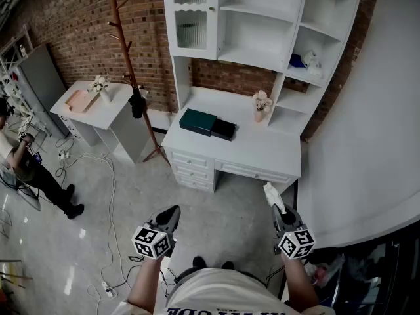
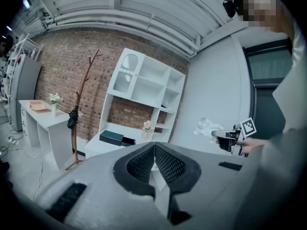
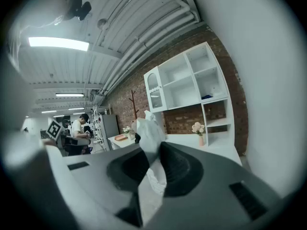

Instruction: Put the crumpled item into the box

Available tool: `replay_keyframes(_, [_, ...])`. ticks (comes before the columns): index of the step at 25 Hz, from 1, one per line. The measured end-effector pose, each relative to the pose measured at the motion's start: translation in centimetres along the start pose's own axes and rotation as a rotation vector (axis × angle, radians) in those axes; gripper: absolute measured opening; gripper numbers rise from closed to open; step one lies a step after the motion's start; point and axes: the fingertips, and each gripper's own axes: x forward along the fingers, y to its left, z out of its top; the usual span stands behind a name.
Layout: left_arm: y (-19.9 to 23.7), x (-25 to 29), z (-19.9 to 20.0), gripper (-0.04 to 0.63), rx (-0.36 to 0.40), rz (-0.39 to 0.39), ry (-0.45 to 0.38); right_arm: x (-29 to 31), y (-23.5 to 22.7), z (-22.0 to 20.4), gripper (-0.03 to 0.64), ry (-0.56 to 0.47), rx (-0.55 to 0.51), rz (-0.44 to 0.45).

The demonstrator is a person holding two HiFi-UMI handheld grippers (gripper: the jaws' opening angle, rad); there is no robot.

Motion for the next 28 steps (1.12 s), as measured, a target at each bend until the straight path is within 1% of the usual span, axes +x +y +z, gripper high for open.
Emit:
replay_keyframes(11, [-0.2, 0.0, 0.3, 0.026, 0.004, -0.003, -0.004, 0.2, 0.3, 0.4, 0.071, -0.004, -0.003, 0.007])
replay_keyframes(20, [0.6, -0.1, 0.7, 0.026, 0.002, -0.017, -0.008, 0.6, 1.1, 0.8, 0.071, -0.009, 0.012, 0.000])
replay_keyframes(28, [2.3, -0.3, 0.8, 0.026, 0.001, -0.047, 0.005, 1.0, 2.5, 0.6, 0.071, -0.001, 0.019, -0.036])
